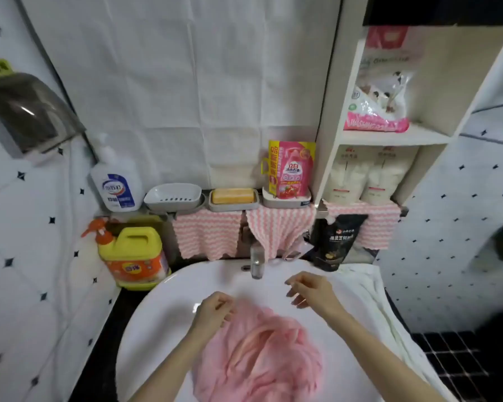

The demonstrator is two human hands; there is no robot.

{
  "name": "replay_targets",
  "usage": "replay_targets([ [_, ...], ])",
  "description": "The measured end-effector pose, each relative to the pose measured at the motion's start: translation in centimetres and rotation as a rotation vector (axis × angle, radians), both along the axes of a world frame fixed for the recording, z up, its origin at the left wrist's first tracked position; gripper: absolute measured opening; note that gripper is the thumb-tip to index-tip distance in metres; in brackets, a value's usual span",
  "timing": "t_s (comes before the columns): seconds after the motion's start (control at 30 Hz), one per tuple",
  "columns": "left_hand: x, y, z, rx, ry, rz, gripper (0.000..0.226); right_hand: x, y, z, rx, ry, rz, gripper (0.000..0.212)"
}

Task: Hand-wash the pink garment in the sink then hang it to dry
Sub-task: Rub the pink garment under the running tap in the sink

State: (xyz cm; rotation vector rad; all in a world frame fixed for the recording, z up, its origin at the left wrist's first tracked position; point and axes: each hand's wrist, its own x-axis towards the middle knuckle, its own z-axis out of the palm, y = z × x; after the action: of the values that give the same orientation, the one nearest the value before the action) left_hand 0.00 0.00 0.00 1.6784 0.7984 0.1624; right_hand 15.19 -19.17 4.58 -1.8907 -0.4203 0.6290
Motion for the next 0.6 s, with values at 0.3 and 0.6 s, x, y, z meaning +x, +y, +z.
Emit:
replay_targets([
  [0.3, -2.1, -4.0, -7.1, 0.052, 0.388, -0.1, 0.029, -3.8, -3.8, -8.6, -0.445, -0.148, 0.151, 0.057],
  [0.6, -3.3, -4.1, -8.3, 0.1, 0.397, -0.278, 0.027, -3.5, -2.4, -9.6, -0.609, -0.092, 0.267, 0.037],
])
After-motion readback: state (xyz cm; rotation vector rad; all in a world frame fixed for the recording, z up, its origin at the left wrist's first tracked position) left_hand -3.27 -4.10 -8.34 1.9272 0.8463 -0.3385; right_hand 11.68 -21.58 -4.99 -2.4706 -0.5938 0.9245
